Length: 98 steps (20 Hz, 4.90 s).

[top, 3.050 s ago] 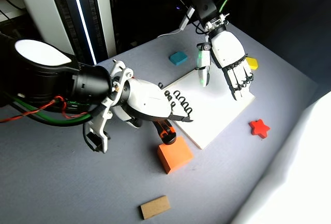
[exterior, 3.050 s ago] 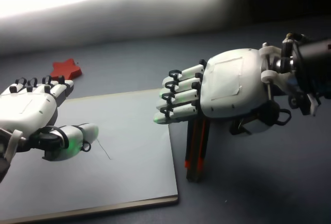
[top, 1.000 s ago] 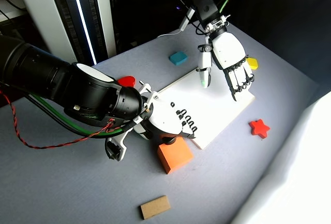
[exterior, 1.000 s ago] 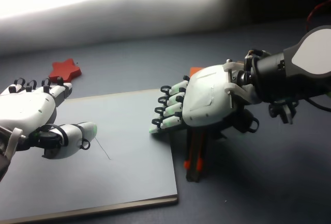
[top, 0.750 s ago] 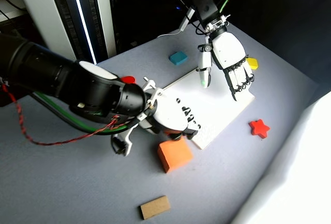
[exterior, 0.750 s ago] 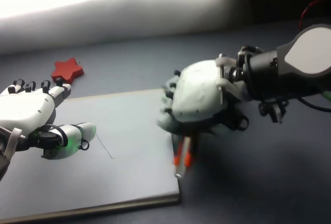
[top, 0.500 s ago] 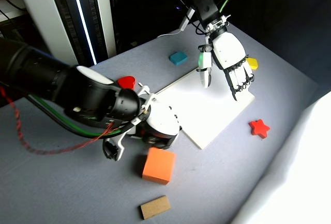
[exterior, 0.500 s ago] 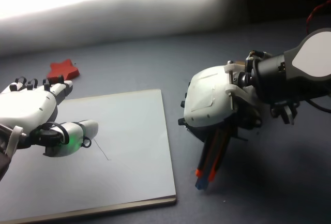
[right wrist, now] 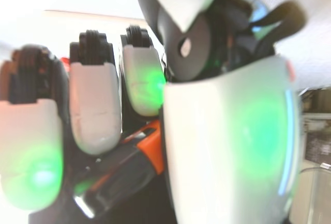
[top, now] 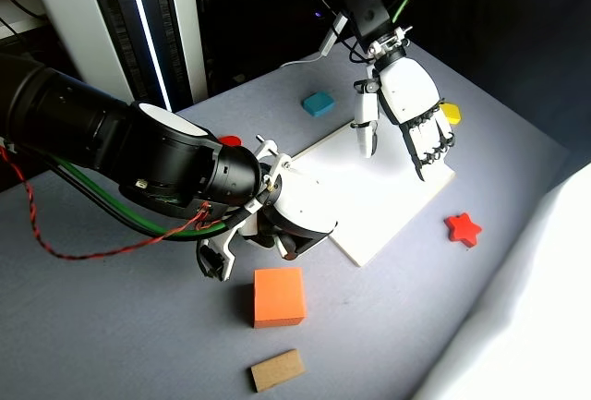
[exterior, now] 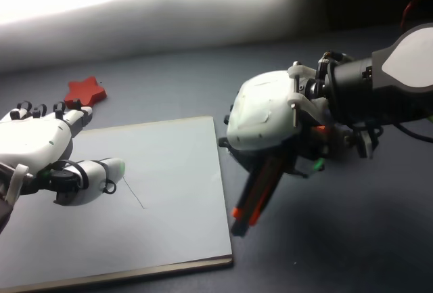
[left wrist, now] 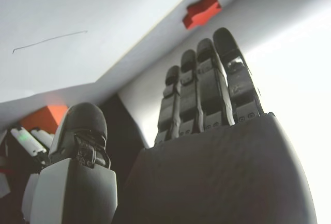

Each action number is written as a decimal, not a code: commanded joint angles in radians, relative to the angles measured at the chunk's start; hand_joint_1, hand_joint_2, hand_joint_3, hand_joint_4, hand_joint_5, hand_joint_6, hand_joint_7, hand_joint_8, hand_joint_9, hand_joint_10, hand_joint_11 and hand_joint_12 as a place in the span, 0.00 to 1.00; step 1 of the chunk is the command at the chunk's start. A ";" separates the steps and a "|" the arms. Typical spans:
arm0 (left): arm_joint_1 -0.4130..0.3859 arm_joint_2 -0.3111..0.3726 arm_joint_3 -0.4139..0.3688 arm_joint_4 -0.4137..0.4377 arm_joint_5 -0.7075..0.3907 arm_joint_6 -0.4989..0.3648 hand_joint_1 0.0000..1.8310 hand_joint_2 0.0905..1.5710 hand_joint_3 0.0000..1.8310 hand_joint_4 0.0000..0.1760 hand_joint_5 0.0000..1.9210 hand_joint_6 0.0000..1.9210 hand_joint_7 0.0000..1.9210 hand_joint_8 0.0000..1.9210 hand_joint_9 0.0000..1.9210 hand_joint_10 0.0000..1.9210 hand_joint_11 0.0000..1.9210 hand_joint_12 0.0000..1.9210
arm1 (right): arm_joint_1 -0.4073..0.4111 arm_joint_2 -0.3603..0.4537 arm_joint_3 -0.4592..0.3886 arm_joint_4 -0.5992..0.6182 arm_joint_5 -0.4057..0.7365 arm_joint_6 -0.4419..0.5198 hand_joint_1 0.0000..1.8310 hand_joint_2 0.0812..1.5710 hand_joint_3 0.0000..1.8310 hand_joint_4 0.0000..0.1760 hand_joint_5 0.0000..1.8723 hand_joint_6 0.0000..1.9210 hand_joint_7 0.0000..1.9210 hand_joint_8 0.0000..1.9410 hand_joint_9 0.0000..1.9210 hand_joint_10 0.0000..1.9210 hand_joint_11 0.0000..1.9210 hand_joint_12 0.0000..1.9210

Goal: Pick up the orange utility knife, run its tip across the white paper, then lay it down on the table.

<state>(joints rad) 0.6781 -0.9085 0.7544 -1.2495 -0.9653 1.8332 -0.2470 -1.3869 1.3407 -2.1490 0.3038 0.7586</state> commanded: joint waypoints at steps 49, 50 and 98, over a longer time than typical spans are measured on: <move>0.014 0.096 0.218 -0.122 0.049 0.115 0.08 0.83 0.00 0.07 0.06 0.00 0.08 0.00 0.10 0.00 0.00 0.36 | -0.149 -0.314 0.141 -0.863 -0.973 0.528 0.83 0.65 0.34 1.00 0.80 1.00 0.89 1.00 0.97 1.00 1.00 1.00; 0.012 0.096 0.218 -0.122 0.049 0.115 0.08 0.82 0.00 0.07 0.06 0.00 0.08 0.00 0.10 0.00 0.00 0.37 | -0.148 -0.311 0.141 -0.863 -0.981 0.529 0.83 0.65 0.34 1.00 0.81 1.00 0.91 1.00 0.98 1.00 1.00 1.00; -0.025 0.094 0.215 -0.144 0.045 0.140 0.09 0.82 0.00 0.07 0.05 0.00 0.08 0.00 0.10 0.00 0.00 0.37 | -0.201 -0.200 -0.067 -0.863 -0.938 0.477 0.83 0.65 0.33 1.00 0.83 1.00 0.93 1.00 0.99 1.00 1.00 1.00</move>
<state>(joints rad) 0.6617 -0.8272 0.9646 -1.4437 -0.8391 1.9701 -0.4538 -1.5856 1.2736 -2.9753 -0.5236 1.2427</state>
